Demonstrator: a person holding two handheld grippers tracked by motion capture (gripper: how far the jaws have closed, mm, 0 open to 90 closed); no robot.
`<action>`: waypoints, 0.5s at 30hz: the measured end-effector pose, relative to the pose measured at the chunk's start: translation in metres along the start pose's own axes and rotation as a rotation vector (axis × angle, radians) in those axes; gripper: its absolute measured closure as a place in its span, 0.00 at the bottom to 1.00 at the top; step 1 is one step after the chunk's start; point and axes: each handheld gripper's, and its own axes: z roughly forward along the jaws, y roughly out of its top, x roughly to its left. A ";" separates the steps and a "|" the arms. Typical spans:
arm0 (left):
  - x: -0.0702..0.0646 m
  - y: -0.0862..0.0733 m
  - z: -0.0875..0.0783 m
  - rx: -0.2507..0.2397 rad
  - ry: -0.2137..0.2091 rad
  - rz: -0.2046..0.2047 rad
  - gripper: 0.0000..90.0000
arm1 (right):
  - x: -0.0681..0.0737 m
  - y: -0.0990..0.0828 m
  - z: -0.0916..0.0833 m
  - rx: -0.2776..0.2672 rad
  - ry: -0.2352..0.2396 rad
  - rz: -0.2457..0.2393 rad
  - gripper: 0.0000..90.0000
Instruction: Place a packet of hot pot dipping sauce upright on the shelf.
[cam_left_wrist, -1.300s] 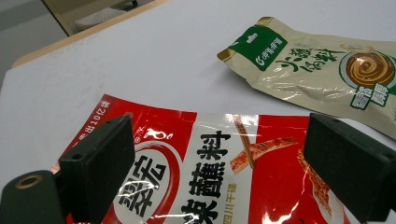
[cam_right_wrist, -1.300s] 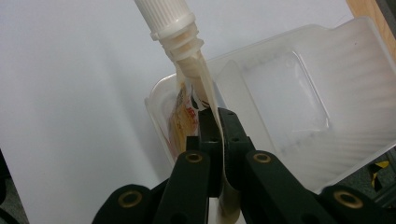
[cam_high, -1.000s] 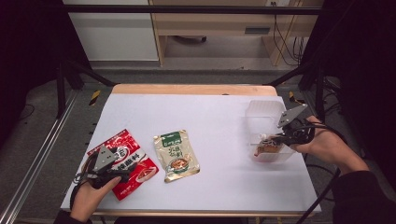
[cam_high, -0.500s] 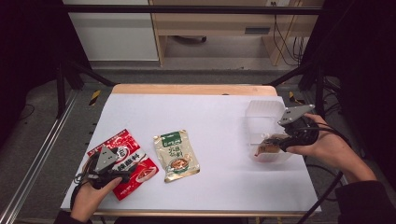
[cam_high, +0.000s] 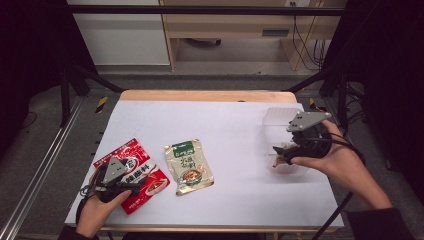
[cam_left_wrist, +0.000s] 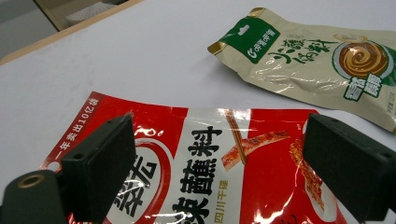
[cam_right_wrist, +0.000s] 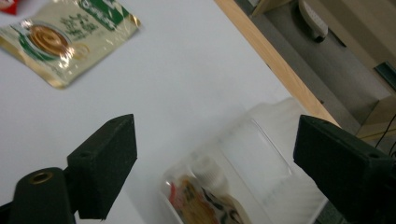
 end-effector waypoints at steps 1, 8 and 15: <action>0.000 0.000 0.000 0.001 -0.003 0.003 0.12 | 0.014 0.006 0.001 -0.026 0.009 -0.017 0.14; -0.004 0.004 -0.001 -0.001 -0.036 0.017 0.13 | 0.063 0.014 0.020 -0.057 0.045 -0.071 0.21; -0.012 0.016 0.005 -0.011 -0.085 0.046 0.12 | 0.102 0.014 0.059 -0.087 0.042 0.010 0.26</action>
